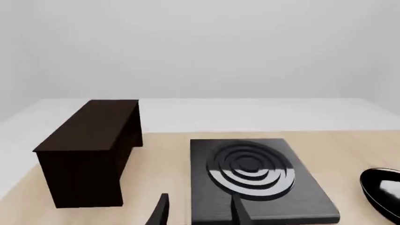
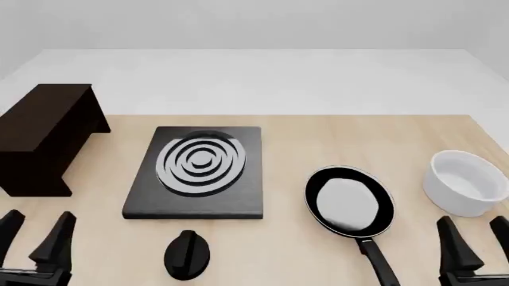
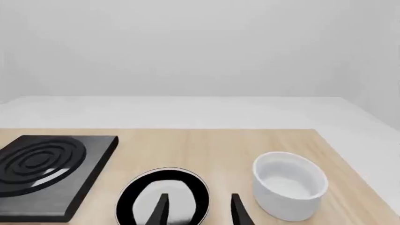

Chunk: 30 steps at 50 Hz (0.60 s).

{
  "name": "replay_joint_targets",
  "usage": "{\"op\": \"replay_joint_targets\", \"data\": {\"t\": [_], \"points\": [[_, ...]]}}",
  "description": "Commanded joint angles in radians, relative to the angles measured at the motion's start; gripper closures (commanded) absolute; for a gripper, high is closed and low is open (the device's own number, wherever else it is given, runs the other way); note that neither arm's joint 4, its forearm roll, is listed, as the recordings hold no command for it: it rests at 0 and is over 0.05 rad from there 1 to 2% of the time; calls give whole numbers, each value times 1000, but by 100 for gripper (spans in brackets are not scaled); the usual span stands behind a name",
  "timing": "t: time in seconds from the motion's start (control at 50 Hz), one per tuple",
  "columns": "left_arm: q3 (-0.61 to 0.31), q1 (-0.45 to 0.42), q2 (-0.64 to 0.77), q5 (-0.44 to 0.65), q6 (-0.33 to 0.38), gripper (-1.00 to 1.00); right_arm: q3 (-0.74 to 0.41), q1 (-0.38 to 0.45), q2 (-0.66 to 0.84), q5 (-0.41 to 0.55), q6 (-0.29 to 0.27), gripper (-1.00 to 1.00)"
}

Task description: Put the frying pan on top of the cabinet.

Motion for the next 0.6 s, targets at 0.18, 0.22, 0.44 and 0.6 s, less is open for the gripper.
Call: {"op": "replay_joint_targets", "data": {"t": [0.18, 0.22, 0.44, 0.6], "points": [[19, 50, -50, 26, 8, -100, -6, -4, 1, 3, -8, -100], [19, 47, -30, 8, 6, -100, -6, -5, 2, 3, -6, -100], [-93, -51, 111, -56, -50, -100, 2, -8, 4, -9, 3, -100], [-213, -251, 352, -93, -222, -100, 1, -9, 8, -14, 5, -100]]}}
